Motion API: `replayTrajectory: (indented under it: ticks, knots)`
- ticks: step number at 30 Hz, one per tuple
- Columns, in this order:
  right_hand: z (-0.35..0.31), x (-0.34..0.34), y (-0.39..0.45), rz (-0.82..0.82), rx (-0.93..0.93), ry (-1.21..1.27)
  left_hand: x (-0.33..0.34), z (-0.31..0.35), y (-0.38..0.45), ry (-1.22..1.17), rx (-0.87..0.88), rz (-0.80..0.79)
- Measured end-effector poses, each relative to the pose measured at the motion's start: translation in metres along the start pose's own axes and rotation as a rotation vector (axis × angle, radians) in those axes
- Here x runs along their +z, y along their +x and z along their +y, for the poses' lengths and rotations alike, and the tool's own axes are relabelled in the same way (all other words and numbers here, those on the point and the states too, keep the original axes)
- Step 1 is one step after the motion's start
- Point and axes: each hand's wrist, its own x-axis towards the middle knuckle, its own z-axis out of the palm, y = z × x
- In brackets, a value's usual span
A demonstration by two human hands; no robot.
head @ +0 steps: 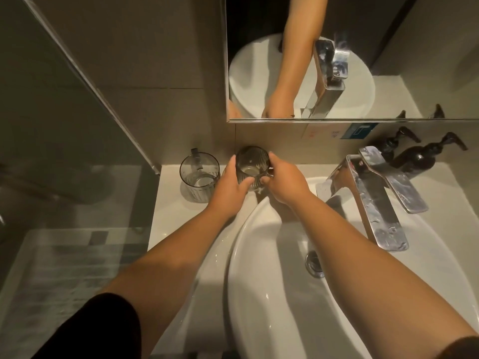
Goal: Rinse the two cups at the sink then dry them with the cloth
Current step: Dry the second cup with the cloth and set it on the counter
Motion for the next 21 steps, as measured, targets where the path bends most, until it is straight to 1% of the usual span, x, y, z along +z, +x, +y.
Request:
replayTrajectory:
  ticks: [7,11,16,21]
  knots:
    - [-0.005,-0.003,-0.003,0.004,0.017,-0.032,0.002,0.002,-0.001,0.051,-0.021,0.002]
    - [-0.008,-0.005,-0.008,0.017,0.018,0.000,0.000,0.006,-0.004,0.049,-0.040,-0.012]
    - [-0.012,-0.011,-0.020,0.029,0.024,0.004,-0.005,0.018,-0.018,0.042,-0.097,-0.021]
    - [-0.012,-0.015,-0.043,0.113,0.024,0.021,-0.016,0.035,-0.056,0.112,-0.099,-0.032]
